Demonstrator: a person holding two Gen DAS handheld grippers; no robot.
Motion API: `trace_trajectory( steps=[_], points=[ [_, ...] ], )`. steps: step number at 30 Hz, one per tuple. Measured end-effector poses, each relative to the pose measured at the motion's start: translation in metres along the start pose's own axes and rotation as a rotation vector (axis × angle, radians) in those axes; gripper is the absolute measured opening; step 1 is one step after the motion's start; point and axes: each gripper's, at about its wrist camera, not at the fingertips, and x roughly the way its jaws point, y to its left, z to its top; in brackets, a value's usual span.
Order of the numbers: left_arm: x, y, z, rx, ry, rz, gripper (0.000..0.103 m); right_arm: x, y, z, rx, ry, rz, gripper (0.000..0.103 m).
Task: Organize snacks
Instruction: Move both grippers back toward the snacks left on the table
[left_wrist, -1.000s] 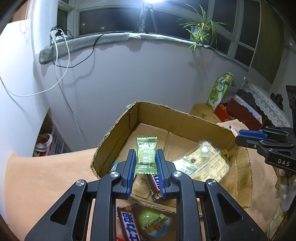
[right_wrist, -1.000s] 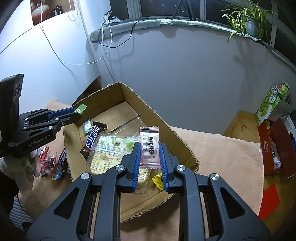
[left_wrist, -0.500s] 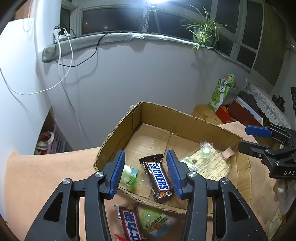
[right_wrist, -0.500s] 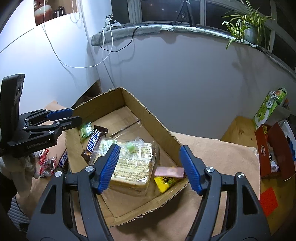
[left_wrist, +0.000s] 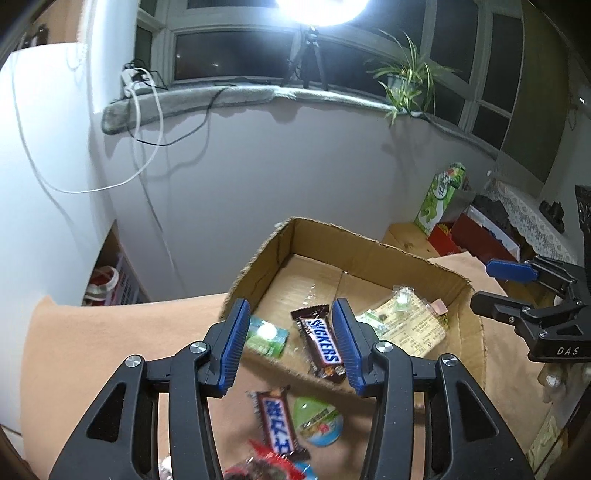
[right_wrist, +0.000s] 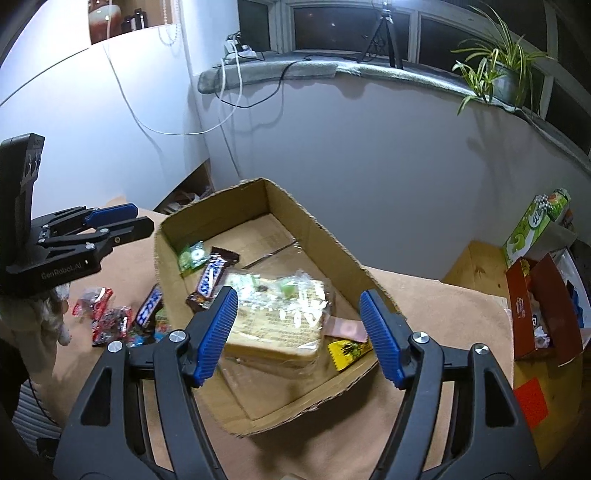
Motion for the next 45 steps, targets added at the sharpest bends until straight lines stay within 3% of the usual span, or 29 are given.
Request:
trace_trajectory(
  steps=[8, 26, 36, 45],
  points=[
    [-0.044, 0.02, -0.015, -0.038, -0.042, 0.017, 0.045, -0.027, 0.033, -0.009, -0.035, -0.035, 0.032, 0.072],
    [-0.146, 0.07, -0.094, -0.153, -0.108, 0.091, 0.045, -0.072, 0.108, -0.058, -0.114, -0.06, 0.141, 0.072],
    [-0.154, 0.083, -0.12, -0.18, -0.091, 0.083, 0.045, -0.062, 0.138, -0.079, -0.112, -0.008, 0.187, 0.072],
    [-0.126, 0.094, -0.124, -0.142, -0.025, 0.056, 0.05, -0.023, 0.163, -0.069, -0.107, 0.05, 0.283, 0.072]
  ],
)
